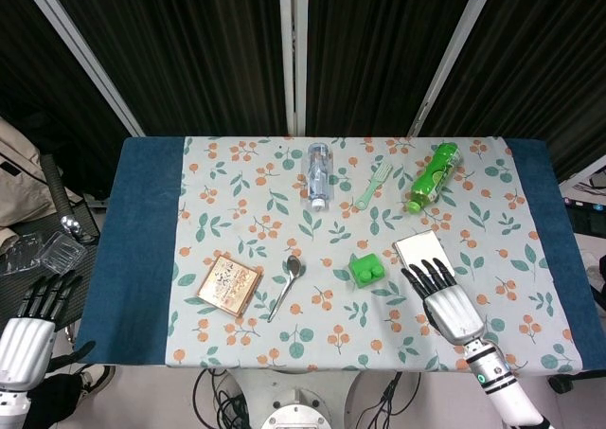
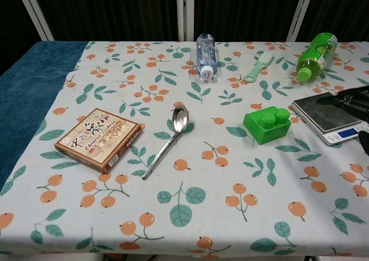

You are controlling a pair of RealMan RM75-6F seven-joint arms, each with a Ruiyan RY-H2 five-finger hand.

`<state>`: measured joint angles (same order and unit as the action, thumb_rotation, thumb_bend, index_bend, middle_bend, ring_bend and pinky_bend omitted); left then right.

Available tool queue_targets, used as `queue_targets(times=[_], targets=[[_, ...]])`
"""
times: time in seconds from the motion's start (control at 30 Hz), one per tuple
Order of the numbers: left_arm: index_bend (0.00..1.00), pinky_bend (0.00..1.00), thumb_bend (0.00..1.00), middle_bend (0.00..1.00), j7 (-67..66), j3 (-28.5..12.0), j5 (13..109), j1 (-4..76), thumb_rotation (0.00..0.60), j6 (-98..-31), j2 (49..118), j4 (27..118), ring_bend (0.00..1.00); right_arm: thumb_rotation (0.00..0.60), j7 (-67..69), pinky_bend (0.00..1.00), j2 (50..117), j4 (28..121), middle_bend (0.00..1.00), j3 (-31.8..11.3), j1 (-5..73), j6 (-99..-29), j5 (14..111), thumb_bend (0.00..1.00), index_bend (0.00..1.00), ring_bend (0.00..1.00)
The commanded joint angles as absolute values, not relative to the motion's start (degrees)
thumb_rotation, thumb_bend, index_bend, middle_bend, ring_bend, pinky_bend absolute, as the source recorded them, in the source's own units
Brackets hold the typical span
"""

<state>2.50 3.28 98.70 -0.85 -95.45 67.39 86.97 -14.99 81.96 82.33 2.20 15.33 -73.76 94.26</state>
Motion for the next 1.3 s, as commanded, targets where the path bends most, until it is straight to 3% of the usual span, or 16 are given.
queue_targets(times=[0.03, 0.17, 0.33, 0.67, 0.93, 1.03, 1.17, 1.3], targets=[[0.03, 0.0, 0.06, 0.03, 2.4, 3.3, 98.8, -0.9, 0.6, -95.5, 67.4, 87.0, 0.0, 0.6, -17.5, 0.0, 81.2, 85.3, 0.07, 0.1, 17.0, -73.3, 94.2, 0.59, 0.0, 0.0], [0.03, 0.0, 0.06, 0.03, 2.5, 3.3, 98.7, -1.0, 0.6, -95.8, 67.2, 87.1, 0.0, 0.6, -29.3, 0.0, 81.3, 91.5, 0.01, -2.7, 19.5, -67.4, 88.2, 0.33, 0.0, 0.0], [0.03, 0.0, 0.06, 0.03, 2.6, 3.3, 98.9, -1.2, 0.6, -96.2, 66.9, 87.3, 0.0, 0.6, -42.2, 0.0, 84.9, 94.3, 0.0, -6.7, 24.6, -59.7, 78.9, 0.18, 0.0, 0.0], [0.03, 0.0, 0.06, 0.03, 3.7, 3.3, 98.4, -1.8, 0.6, -97.0, 66.4, 87.0, 0.0, 0.6, -50.6, 0.0, 92.3, 91.2, 0.05, -10.3, 32.6, -53.3, 64.5, 0.15, 0.0, 0.0], [0.03, 0.0, 0.06, 0.03, 5.7, 3.4, 98.1, -2.1, 0.6, -97.1, 66.5, 86.3, 0.0, 0.6, -51.9, 0.0, 93.7, 89.8, 0.24, -9.6, 35.3, -53.9, 59.7, 0.16, 0.0, 0.0], [0.03, 0.0, 0.06, 0.03, 6.1, 3.3, 98.1, -2.1, 0.6, -97.2, 66.5, 86.0, 0.0, 0.6, -52.8, 0.0, 93.7, 90.2, 0.32, -9.0, 35.8, -54.7, 58.3, 0.16, 0.08, 0.01], [0.03, 0.0, 0.06, 0.03, 6.1, 3.3, 98.2, -2.1, 0.6, -97.3, 66.6, 85.8, 0.0, 0.6, -51.4, 0.0, 93.7, 90.1, 0.46, -8.2, 35.9, -56.7, 59.6, 0.18, 0.36, 0.08], [0.03, 0.0, 0.06, 0.03, 6.1, 3.4, 98.1, -2.2, 0.6, -97.2, 66.7, 85.7, 0.0, 0.6, -47.6, 0.0, 93.8, 89.0, 0.54, -7.6, 35.2, -59.9, 63.8, 0.22, 0.52, 0.13]])
